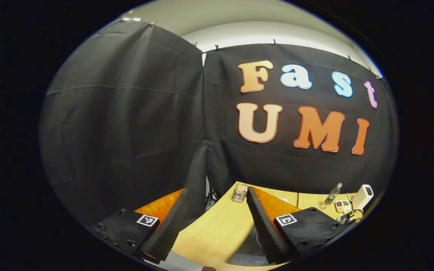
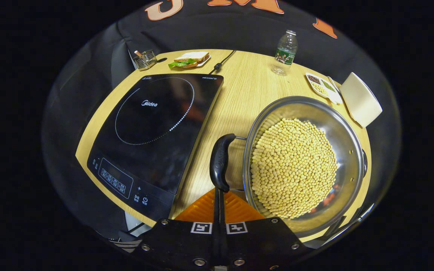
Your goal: First push the handle of the pot to place it horizontally, then grasp the pot with both hands and set it on the induction cooktop.
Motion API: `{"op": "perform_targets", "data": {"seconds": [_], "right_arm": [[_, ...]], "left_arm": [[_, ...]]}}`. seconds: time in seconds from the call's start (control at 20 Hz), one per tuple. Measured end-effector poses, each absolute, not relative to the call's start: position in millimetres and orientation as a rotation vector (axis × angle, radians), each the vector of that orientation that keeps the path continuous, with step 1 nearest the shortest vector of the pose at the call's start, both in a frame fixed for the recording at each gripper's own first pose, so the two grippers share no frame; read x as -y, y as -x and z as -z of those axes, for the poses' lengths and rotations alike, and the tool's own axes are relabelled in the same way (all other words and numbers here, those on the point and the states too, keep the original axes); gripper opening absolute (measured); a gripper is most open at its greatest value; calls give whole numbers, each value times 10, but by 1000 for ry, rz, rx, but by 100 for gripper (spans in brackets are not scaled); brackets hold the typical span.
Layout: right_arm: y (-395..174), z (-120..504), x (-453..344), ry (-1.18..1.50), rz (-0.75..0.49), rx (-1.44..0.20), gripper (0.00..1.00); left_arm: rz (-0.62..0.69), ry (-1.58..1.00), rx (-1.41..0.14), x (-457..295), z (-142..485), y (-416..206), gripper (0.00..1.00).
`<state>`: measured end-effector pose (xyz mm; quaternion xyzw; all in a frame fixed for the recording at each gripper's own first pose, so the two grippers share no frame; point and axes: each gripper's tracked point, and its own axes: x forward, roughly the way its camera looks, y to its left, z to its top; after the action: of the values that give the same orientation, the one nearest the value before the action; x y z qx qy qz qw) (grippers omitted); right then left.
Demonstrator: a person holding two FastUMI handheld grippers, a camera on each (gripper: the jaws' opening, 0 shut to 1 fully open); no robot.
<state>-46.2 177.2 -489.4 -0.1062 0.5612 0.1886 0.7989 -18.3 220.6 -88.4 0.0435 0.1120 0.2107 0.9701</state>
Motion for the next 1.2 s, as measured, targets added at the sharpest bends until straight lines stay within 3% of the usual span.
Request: {"op": "perform_targets", "data": {"seconds": [1.2], "right_arm": [[177,4844,-1960,178,-330,-1192,0]], "left_arm": [[-404,-78,-269,-2382,1014,17,98]]}}
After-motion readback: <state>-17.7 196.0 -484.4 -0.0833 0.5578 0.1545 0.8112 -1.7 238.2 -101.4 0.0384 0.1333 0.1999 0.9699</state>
